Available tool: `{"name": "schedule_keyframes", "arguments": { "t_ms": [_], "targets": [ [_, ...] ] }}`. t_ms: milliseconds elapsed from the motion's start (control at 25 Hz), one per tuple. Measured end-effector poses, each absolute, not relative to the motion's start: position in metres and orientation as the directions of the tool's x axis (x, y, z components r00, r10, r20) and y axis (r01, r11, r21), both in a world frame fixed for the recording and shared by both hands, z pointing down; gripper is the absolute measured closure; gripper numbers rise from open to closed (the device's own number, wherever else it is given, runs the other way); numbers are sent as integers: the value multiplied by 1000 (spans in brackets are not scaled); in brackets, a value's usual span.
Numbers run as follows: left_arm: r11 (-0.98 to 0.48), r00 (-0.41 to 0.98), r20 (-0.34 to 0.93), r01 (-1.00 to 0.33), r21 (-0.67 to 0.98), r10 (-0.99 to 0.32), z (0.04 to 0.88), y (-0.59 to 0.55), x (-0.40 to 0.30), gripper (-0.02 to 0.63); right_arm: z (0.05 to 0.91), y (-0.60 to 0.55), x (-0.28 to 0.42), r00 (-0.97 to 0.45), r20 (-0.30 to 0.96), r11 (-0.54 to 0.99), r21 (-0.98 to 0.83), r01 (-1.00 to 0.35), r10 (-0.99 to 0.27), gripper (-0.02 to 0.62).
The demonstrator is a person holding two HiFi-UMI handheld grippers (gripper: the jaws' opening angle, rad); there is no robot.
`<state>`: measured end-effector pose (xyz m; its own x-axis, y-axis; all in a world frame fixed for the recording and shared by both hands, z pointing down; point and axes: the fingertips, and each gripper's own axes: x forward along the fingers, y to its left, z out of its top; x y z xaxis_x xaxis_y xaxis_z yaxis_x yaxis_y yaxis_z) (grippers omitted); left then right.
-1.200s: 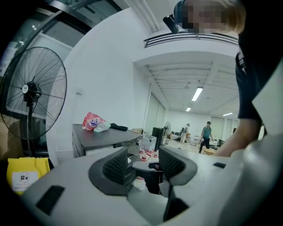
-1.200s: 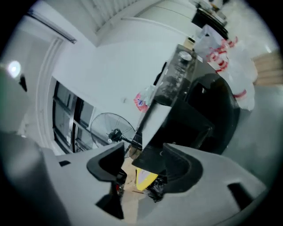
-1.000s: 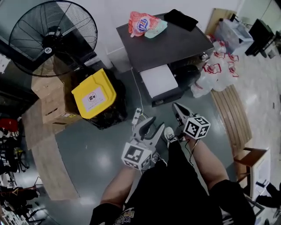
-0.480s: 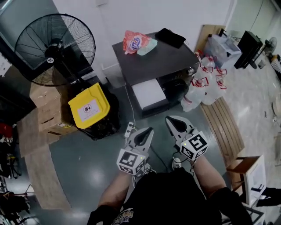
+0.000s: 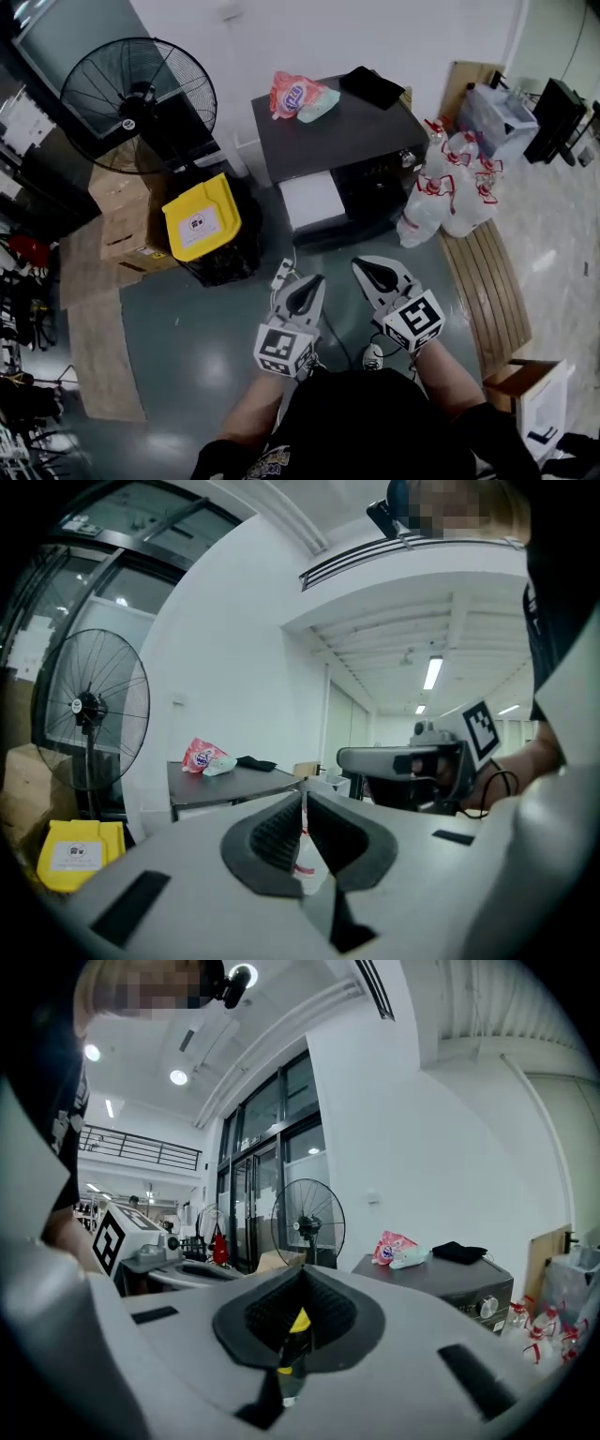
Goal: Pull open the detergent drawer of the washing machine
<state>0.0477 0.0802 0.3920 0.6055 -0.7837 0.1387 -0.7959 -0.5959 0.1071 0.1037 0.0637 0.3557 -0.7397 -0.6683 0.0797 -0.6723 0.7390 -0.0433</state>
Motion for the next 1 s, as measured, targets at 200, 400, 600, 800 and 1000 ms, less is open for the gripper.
{"name": "schedule_keyframes", "arguments": {
  "t_ms": [200,400,600,800,1000],
  "targets": [
    [-522,532,151,-847,101,-833,392,94,70,588,357,73,136,-766,60,761,-83,-643,-640,597],
    [-478,488,146,-873,99,-861,398,101,90,588,372,80,156,-783,68,774,-122,-621,-618,597],
    [-464,477,147,-878,112,-867,404,110,96,588,379,86,157,-799,88,790,-123,-601,-595,597],
    [-454,467,146,-884,114,-872,403,112,91,588,376,87,151,-812,92,803,-121,-584,-576,595],
    [-455,466,140,-884,101,-874,397,107,86,588,376,85,145,-814,88,807,-112,-581,-574,595]
  ]
}}
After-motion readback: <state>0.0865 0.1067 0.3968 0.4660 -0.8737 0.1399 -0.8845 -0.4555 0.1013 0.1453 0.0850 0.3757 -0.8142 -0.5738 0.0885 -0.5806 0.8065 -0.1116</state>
